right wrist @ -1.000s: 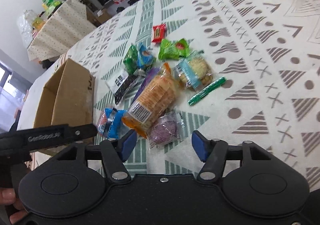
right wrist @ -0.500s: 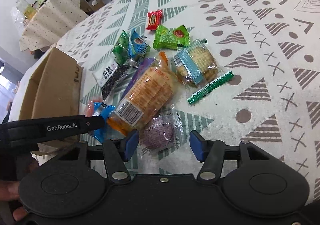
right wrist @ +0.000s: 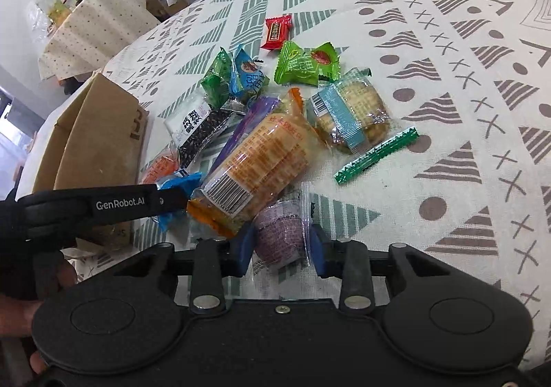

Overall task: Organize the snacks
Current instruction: 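Grasp blue candy with left gripper while right gripper grasps purple-wrapped cake, then drop blue candy into box with left gripper while right drops purple cake in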

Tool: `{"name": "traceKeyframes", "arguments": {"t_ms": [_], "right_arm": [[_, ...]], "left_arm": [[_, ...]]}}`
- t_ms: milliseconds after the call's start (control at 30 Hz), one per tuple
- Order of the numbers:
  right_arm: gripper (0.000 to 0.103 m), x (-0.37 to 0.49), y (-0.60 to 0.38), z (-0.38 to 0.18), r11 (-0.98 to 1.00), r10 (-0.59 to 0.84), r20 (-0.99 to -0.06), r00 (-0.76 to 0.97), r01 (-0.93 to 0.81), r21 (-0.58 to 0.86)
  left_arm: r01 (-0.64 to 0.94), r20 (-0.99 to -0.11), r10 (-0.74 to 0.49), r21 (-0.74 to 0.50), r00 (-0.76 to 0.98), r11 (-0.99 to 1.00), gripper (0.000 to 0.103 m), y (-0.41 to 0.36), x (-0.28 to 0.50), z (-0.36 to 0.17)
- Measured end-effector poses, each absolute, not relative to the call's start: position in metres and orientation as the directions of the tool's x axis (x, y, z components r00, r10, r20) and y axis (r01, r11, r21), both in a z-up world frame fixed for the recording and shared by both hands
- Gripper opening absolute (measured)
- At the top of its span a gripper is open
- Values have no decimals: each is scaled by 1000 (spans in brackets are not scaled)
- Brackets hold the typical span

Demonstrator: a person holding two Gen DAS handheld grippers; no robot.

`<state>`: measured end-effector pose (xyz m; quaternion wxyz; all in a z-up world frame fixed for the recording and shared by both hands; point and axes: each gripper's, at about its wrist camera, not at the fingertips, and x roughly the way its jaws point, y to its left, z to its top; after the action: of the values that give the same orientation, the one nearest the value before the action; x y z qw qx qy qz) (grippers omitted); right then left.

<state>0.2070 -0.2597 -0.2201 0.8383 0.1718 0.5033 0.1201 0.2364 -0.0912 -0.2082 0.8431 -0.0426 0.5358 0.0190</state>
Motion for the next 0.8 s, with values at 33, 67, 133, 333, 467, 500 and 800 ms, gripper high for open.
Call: {"name": "traceKeyframes", "arguments": {"t_ms": [33, 67, 133, 333, 467, 500, 800], "right_arm": [[32, 205, -260, -218, 913, 372, -800, 470, -30, 406], [31, 204, -260, -216, 914, 369, -797, 478, -31, 405], [31, 200, -262, -211, 914, 365, -788, 495, -31, 404], [30, 187, -265, -193, 913, 362, -752, 551, -47, 405], [29, 183, -263, -181, 911, 367, -727, 581, -64, 408], [29, 182, -262, -176, 911, 366, -718, 592, -70, 407], [29, 177, -251, -137, 906, 372, -638, 674, -115, 407]], "left_arm": [[-74, -904, -20, -57, 428, 996, 28, -92, 235, -206], [-68, -901, -26, -62, 433, 996, 28, -92, 233, -203], [-61, -895, -34, -68, 446, 996, 28, -92, 228, -196], [-55, -872, -56, -95, 486, 994, 28, -89, 217, -170], [-58, -859, -65, -109, 508, 992, 28, -84, 209, -155], [-57, -855, -67, -112, 515, 992, 28, -82, 208, -151], [-60, -814, -74, -133, 576, 989, 28, -67, 190, -116]]}}
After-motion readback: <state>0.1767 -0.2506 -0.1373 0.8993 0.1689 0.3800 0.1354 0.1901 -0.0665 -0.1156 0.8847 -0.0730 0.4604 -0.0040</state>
